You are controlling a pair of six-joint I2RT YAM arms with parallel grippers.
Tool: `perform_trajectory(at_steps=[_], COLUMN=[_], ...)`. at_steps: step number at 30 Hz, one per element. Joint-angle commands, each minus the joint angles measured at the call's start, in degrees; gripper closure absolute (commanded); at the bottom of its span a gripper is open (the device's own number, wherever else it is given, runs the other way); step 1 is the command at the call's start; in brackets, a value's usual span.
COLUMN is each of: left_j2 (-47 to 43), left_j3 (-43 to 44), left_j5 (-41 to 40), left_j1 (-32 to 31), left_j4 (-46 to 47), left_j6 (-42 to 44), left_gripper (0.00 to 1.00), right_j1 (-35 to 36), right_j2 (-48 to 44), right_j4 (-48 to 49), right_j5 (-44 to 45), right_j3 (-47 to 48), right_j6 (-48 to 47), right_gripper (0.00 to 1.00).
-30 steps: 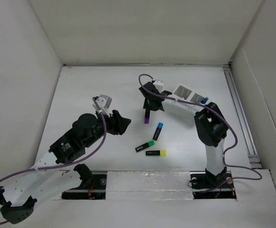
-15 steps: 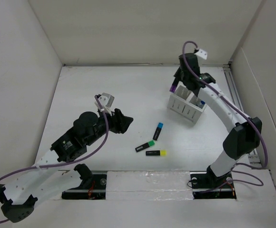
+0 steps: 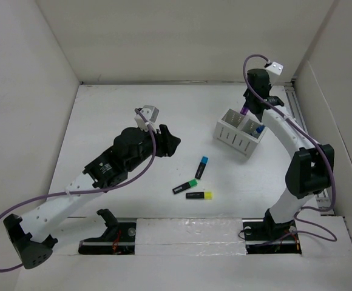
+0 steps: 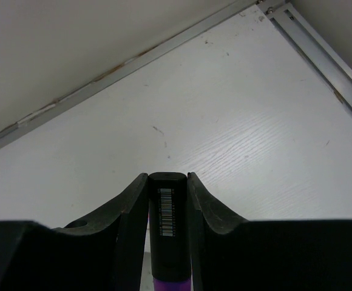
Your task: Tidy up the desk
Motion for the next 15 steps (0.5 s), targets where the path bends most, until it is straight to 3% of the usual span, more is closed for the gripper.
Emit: perform_trajectory(at_steps=[1,15], left_j2=[1.4,0.9], left_j3=[3.6,1.7], left_j5=[-1.7,-3.3], left_j1=[0.3,0.8], left_j4=[3.3,1.9], left_j6=[-1.1,-4.2], left_gripper=[0.51,0.51], right_j1=[0.6,5.6], right_j2=[0.8,4.8], right_j4=[7.6,11.8], right_j5=[-0.2,2.0], right_j3=[-1.8,-5.3], right_j6=[-2.9,-5.1], right_gripper=[0.91,0.90])
